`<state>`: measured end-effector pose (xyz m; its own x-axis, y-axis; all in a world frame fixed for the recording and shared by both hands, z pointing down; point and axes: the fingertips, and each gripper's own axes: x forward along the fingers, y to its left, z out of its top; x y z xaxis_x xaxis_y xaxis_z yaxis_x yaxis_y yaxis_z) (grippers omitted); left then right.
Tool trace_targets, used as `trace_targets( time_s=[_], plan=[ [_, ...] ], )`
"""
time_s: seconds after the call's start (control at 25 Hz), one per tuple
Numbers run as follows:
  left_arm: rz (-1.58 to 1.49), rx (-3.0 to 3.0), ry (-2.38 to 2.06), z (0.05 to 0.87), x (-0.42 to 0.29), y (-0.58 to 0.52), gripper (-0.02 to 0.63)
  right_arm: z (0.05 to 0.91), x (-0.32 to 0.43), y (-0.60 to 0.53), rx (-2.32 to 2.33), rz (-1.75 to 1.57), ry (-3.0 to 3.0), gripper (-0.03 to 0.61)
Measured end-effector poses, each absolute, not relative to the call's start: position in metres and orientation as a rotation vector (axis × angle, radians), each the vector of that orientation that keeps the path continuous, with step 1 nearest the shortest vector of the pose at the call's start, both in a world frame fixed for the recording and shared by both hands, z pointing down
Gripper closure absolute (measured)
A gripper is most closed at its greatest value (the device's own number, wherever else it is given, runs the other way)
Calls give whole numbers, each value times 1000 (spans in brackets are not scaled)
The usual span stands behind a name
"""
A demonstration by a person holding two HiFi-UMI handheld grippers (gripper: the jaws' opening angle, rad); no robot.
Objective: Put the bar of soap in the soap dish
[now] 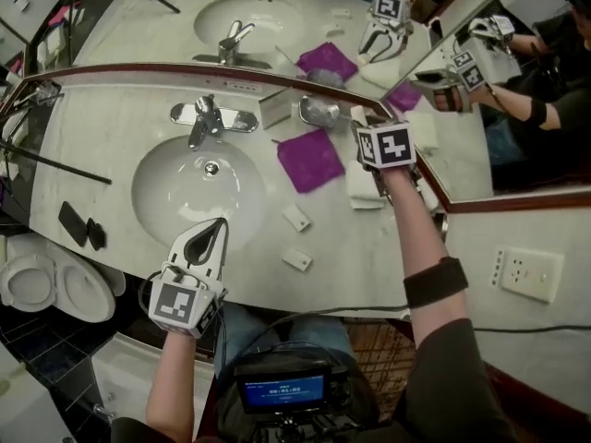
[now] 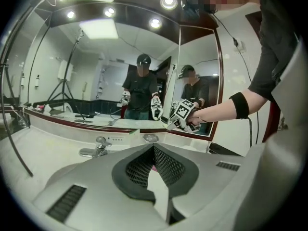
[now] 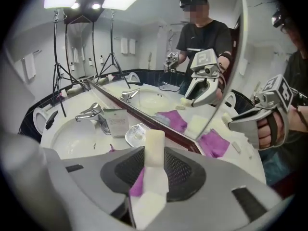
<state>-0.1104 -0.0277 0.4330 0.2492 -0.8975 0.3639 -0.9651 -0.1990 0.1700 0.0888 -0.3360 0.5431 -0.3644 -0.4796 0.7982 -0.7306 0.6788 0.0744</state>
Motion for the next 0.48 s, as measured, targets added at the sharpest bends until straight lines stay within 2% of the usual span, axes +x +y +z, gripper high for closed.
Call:
trace_targets(
  time_s=[0.28,0.48],
  plan=[
    [310,2332,-1578,410,-82,-43,612,530,166,-271,1110,526,-2004,437],
    [312,2412,-1506,392,-64,-46,612,553,213,-203,1202,646,-1925,439]
  ],
)
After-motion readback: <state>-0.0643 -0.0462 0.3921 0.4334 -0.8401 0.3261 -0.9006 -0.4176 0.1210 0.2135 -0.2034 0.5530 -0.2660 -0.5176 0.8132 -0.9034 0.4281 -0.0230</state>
